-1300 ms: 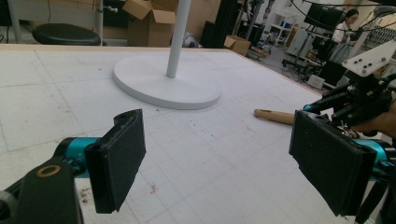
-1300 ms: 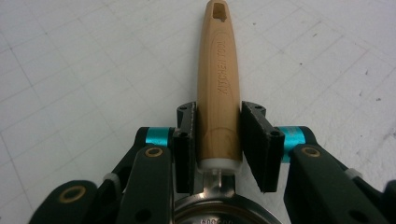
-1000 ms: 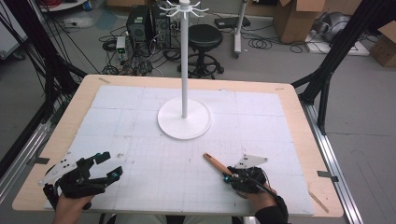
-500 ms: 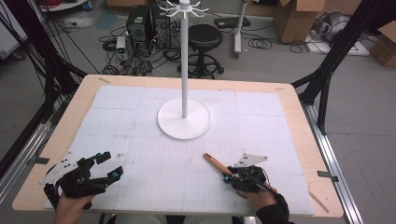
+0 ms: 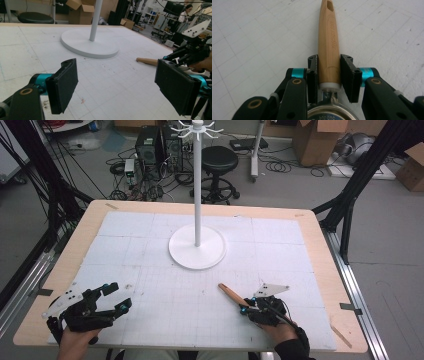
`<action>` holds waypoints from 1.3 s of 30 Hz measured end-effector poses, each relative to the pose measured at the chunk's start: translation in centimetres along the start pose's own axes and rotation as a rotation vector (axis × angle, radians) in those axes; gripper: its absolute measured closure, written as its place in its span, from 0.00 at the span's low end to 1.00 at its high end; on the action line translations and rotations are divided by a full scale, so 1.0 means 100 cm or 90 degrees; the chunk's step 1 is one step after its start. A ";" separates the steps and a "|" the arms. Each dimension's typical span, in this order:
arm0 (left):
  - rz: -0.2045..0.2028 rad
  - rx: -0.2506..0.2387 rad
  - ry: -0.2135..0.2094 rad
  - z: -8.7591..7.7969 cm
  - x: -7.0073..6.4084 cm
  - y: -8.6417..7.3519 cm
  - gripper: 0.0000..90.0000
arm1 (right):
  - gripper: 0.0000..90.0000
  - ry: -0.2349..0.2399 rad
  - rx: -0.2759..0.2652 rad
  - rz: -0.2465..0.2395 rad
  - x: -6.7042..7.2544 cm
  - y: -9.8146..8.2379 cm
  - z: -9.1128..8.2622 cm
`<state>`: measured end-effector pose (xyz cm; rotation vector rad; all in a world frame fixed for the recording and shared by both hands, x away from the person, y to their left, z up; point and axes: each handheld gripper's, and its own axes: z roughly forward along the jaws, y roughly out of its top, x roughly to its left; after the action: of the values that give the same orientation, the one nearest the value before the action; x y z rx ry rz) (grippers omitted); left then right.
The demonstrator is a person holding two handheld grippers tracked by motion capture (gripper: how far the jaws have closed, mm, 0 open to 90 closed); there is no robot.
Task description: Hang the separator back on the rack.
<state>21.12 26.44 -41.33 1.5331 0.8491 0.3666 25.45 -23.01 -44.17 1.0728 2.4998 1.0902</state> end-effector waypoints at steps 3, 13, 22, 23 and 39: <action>0.001 0.000 0.000 0.000 0.000 0.000 0.21 | 0.75 -0.010 0.005 -0.012 0.002 0.000 0.001; 0.001 0.000 0.001 0.000 0.000 0.000 0.21 | 0.71 0.000 0.020 -0.007 0.002 0.003 0.002; -0.001 -0.001 0.002 0.000 0.000 0.000 0.21 | 0.73 -0.049 0.030 -0.052 0.014 0.004 0.003; -0.001 -0.001 0.002 0.000 0.000 0.000 0.21 | 0.74 -0.048 0.029 -0.039 0.013 0.004 0.003; -0.002 -0.001 0.001 0.000 0.000 0.000 0.21 | 0.75 -0.044 0.024 -0.022 0.012 0.004 0.002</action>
<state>21.17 26.45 -41.33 1.5301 0.8520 0.3672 24.89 -21.89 -43.94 1.0555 2.4847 0.9830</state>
